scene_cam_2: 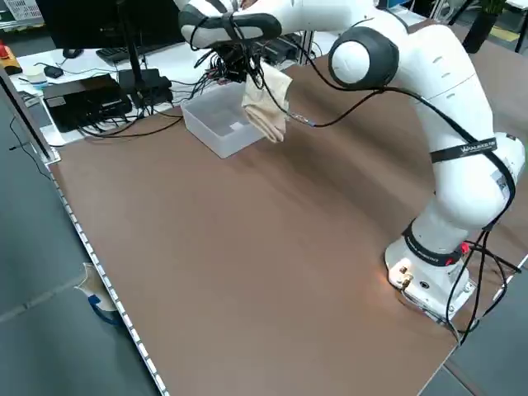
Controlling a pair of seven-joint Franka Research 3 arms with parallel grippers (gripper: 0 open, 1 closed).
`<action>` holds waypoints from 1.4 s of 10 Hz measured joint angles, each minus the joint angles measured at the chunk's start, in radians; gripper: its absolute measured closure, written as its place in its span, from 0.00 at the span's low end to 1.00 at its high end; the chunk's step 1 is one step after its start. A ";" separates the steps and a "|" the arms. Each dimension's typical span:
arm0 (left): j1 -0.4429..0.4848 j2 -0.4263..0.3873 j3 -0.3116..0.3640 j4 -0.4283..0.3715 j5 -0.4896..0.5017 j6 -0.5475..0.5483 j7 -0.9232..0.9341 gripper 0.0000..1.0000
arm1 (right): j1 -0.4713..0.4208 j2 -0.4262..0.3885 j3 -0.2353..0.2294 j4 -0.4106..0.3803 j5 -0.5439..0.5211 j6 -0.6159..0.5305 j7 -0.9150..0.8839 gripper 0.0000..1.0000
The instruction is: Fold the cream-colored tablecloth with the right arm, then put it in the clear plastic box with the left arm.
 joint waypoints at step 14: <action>-0.084 0.104 -0.064 -0.001 0.389 0.538 0.016 0.87 | 0.001 0.000 0.001 -0.001 0.001 0.000 0.000 0.00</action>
